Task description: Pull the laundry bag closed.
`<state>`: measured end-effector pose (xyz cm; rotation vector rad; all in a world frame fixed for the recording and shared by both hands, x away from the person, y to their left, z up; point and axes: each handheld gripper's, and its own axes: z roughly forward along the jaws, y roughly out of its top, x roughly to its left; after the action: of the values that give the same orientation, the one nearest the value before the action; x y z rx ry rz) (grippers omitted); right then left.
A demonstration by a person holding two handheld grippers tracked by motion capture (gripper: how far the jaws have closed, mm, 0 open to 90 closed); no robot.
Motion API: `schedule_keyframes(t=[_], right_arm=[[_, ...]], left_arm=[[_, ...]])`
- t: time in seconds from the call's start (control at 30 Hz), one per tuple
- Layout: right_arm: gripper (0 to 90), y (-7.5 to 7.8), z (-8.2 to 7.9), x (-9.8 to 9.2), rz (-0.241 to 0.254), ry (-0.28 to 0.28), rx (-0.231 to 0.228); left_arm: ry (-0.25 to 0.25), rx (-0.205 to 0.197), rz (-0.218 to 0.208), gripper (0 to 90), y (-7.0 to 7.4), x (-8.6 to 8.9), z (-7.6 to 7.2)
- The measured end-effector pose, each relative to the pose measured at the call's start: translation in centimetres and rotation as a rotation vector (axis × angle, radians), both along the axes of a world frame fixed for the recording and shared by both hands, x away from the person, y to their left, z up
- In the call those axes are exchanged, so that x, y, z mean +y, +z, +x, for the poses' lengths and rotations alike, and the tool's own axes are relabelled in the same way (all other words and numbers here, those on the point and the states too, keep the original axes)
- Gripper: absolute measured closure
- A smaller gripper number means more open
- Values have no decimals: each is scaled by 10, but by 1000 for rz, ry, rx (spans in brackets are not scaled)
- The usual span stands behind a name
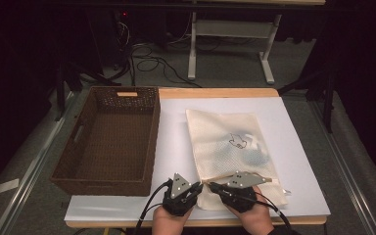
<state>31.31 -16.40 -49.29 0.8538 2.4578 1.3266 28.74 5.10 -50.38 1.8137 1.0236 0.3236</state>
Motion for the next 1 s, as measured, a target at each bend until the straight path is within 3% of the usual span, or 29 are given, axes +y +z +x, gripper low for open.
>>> schedule_keyframes(t=[0.13,0.37,0.5,0.6,1.0], right_arm=[[883,-1,0,0,-7,6,6],[882,-2,0,2,-3,14,10],[882,-2,1,1,-4,10,11],[882,-2,1,1,-2,9,11],[882,-1,1,1,5,12,9]], left_arm=[[2,-12,-21,797,1,-1,1],[7,30,-45,715,-4,0,9],[-15,35,-66,793,-5,0,10],[-18,23,-56,832,-4,-2,9],[-18,7,-36,847,0,0,6]])
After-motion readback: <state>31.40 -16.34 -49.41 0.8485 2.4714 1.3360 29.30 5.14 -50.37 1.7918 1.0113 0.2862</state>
